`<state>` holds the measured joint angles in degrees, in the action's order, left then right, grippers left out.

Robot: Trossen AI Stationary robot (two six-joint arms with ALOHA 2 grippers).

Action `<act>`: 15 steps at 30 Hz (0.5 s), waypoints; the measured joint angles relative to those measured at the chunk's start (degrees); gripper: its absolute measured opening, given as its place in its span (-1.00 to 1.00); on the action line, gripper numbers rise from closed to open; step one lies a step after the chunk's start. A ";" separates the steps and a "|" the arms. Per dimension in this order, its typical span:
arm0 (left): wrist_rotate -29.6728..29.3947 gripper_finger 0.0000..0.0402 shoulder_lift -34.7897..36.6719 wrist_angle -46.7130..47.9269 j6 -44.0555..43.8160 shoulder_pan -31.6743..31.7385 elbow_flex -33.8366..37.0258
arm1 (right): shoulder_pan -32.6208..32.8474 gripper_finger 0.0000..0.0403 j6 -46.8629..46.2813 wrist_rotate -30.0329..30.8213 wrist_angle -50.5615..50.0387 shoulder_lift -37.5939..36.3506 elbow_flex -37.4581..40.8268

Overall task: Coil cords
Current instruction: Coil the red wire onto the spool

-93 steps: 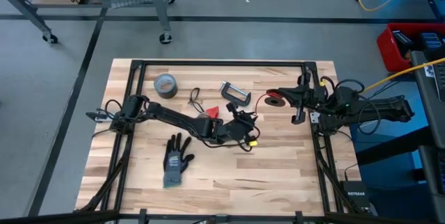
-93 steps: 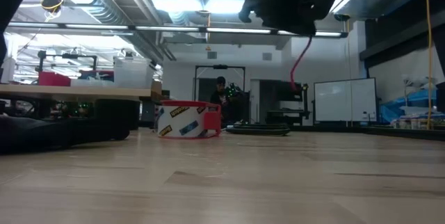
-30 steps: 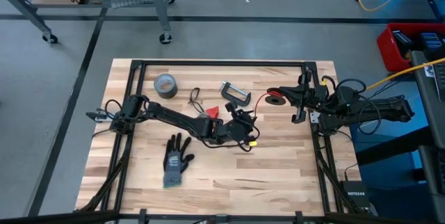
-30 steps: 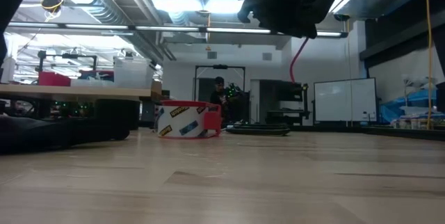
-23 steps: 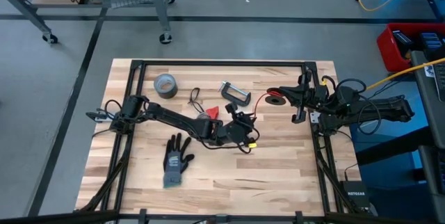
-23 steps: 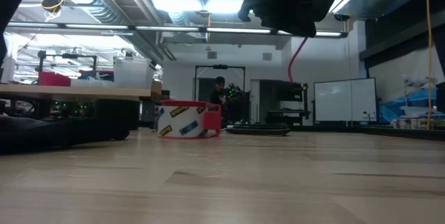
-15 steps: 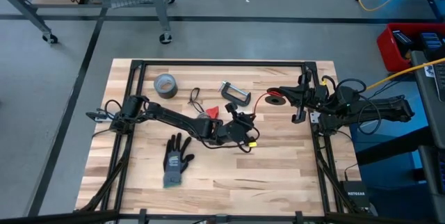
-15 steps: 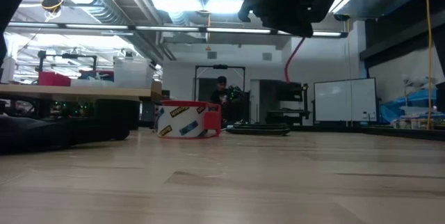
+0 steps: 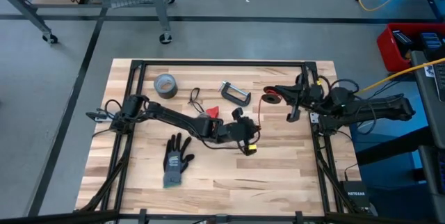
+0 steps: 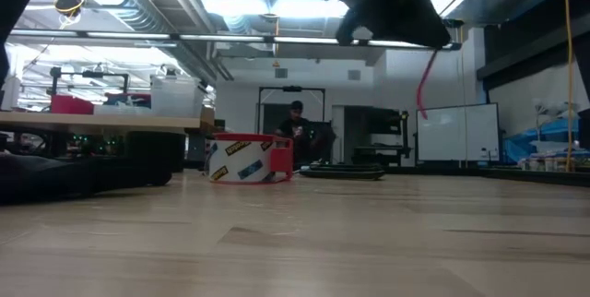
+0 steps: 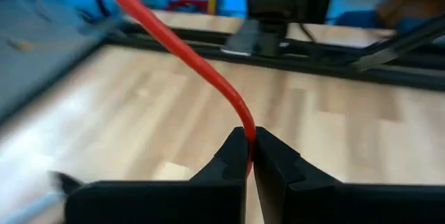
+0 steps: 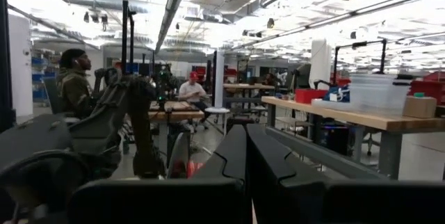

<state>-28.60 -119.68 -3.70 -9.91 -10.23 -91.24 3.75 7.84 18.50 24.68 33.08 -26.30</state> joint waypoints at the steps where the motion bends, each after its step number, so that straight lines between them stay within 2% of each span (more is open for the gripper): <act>1: 2.45 -0.99 -0.01 0.10 -2.30 0.44 0.00 | 0.00 -0.97 0.00 0.00 1.12 1.33 0.00; 6: 12.89 -0.99 -0.02 0.02 -13.89 2.15 0.00 | 0.00 -0.97 0.20 0.36 7.20 8.42 0.00; 9: 17.20 -0.99 -0.02 0.03 -19.62 2.20 0.00 | 0.00 -0.97 0.94 3.19 9.47 12.62 0.00; 15: 24.95 -0.99 -0.09 -0.22 -24.06 1.70 0.00 | 0.00 -0.97 1.45 7.43 14.34 19.62 0.04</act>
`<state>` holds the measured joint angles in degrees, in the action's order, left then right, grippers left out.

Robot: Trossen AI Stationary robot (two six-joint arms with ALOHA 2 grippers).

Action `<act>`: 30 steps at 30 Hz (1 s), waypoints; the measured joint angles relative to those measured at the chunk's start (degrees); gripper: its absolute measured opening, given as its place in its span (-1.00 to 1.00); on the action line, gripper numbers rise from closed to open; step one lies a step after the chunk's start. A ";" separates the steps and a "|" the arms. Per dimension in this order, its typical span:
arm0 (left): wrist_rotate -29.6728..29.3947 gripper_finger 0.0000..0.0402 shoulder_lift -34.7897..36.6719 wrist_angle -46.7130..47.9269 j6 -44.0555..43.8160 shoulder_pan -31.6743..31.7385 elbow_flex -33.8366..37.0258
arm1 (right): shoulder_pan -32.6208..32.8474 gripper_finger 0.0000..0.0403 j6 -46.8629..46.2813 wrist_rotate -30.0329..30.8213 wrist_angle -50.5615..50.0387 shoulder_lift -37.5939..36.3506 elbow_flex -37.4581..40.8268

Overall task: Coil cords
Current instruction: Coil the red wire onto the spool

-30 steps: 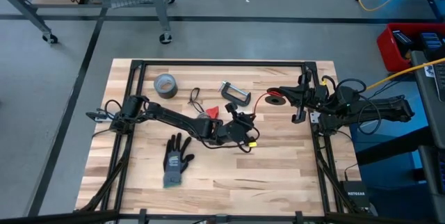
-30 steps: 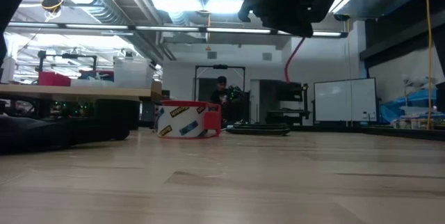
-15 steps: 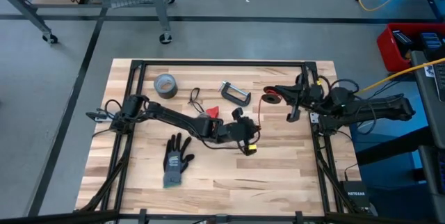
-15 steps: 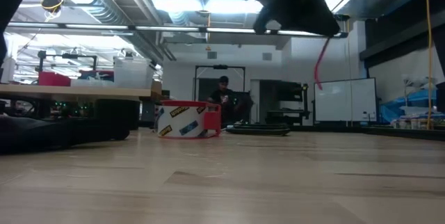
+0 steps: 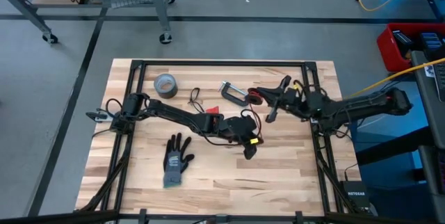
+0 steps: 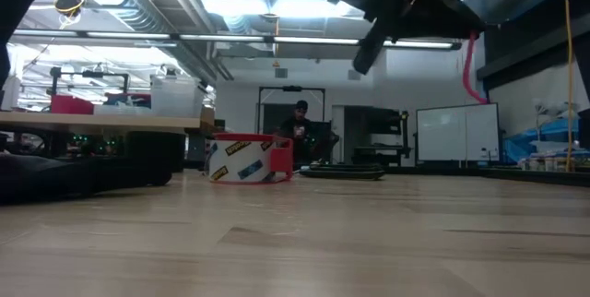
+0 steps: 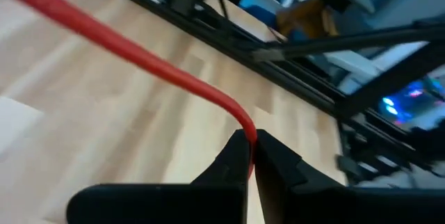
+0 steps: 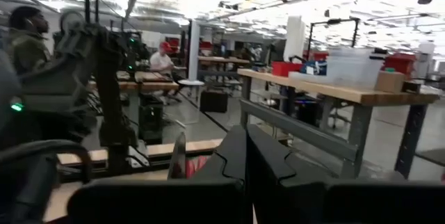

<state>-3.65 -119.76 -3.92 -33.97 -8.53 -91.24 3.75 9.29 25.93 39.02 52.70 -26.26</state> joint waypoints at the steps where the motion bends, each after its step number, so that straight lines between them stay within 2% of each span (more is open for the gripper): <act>1: 1.25 -0.99 -0.02 -0.31 -0.30 -0.04 0.00 | 0.00 -0.97 0.00 0.16 0.48 0.85 0.00; 10: 12.33 -0.99 0.17 -9.37 -0.59 -0.13 -0.04 | 0.01 -0.97 -0.01 0.46 0.11 5.02 0.00; 14: 12.82 -0.99 0.94 -8.85 -0.61 -0.13 -0.04 | 0.02 -0.97 -0.01 0.43 -0.61 4.99 0.00; 20: 17.93 -0.99 1.25 -9.05 -1.61 0.13 -0.04 | 0.04 -0.97 -0.03 0.02 -2.27 4.97 0.00; 30: 18.50 -0.99 3.33 -8.40 -1.22 -0.08 -0.02 | 0.04 -0.97 -0.04 1.28 -4.55 4.93 -0.04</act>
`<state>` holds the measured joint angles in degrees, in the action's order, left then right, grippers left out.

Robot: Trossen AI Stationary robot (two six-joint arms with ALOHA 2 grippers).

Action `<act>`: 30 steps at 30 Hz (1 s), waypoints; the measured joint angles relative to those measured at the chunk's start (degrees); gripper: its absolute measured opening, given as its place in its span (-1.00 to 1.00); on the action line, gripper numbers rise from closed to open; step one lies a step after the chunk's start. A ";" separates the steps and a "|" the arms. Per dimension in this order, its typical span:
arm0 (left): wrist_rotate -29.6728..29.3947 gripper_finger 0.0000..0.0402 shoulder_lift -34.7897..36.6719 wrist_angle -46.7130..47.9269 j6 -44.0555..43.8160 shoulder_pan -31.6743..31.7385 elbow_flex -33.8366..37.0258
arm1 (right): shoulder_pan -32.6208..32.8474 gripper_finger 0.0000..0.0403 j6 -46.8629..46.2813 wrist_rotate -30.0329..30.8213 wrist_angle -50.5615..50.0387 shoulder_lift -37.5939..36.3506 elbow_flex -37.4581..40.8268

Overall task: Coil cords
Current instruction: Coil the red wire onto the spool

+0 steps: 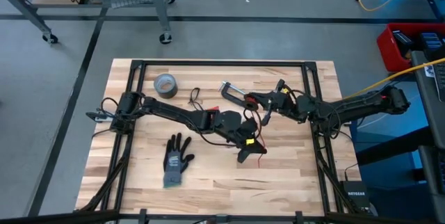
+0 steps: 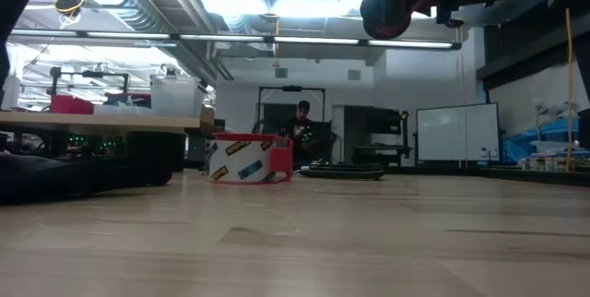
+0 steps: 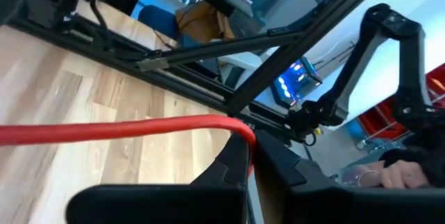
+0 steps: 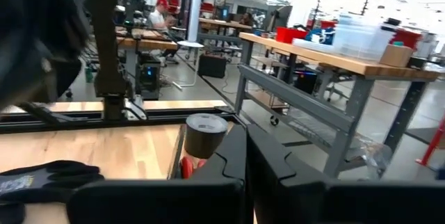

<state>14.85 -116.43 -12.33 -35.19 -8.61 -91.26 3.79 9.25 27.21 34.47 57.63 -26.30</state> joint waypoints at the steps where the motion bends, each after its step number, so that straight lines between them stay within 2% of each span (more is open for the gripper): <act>1: -0.02 -0.99 0.26 -0.13 0.65 -0.05 0.00 | 0.00 -0.97 -0.01 0.64 -0.05 0.00 0.00; 8: -1.57 -0.99 1.81 -0.23 5.24 0.23 -0.02 | -0.02 -0.97 -0.48 0.39 0.05 -0.02 -0.02; 30: -0.56 -0.99 1.85 -0.19 2.14 -0.58 -0.02 | -0.04 -0.97 -1.54 2.84 -2.10 -0.02 -0.02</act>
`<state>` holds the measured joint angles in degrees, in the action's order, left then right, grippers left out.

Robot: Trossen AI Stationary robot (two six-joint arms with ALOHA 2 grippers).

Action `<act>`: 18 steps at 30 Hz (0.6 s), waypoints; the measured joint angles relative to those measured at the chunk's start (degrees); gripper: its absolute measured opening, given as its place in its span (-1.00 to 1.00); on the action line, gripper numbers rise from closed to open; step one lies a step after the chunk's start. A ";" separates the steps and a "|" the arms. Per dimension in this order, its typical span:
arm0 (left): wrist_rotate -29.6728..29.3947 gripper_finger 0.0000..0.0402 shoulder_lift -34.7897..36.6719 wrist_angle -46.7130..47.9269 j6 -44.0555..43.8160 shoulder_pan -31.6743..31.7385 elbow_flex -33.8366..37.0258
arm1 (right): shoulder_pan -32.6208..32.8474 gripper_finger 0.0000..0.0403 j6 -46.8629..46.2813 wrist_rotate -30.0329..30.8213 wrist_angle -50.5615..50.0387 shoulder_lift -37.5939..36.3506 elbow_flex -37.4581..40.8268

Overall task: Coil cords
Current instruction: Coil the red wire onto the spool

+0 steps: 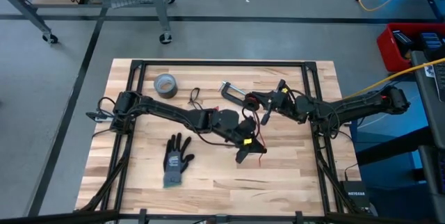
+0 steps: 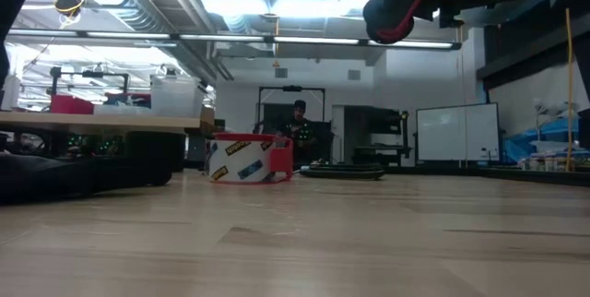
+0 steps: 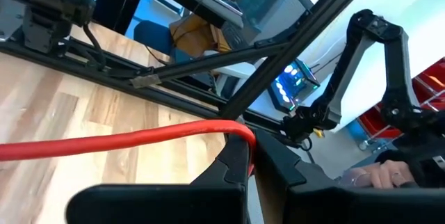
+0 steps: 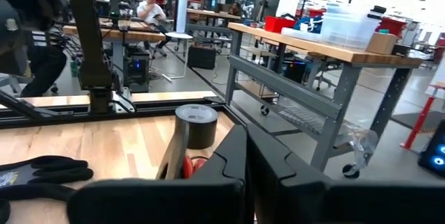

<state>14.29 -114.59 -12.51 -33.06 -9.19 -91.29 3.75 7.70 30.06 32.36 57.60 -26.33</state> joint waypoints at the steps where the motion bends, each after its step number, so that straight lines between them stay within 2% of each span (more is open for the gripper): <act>1: 0.16 -0.99 0.00 0.00 -0.09 -0.12 0.00 | 0.00 -0.97 -0.01 0.22 0.06 0.00 0.00; 11: 0.74 -0.99 0.01 4.23 -1.49 -1.08 0.00 | 0.04 -0.97 0.02 0.40 0.50 -0.22 0.00; 18: -4.23 -0.99 0.06 9.15 -1.52 -1.78 0.00 | -0.01 -0.97 0.09 0.93 0.51 -0.22 0.00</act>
<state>10.06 -114.53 -3.36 -34.58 -10.97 -91.29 3.74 7.79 30.98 32.88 57.39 -26.33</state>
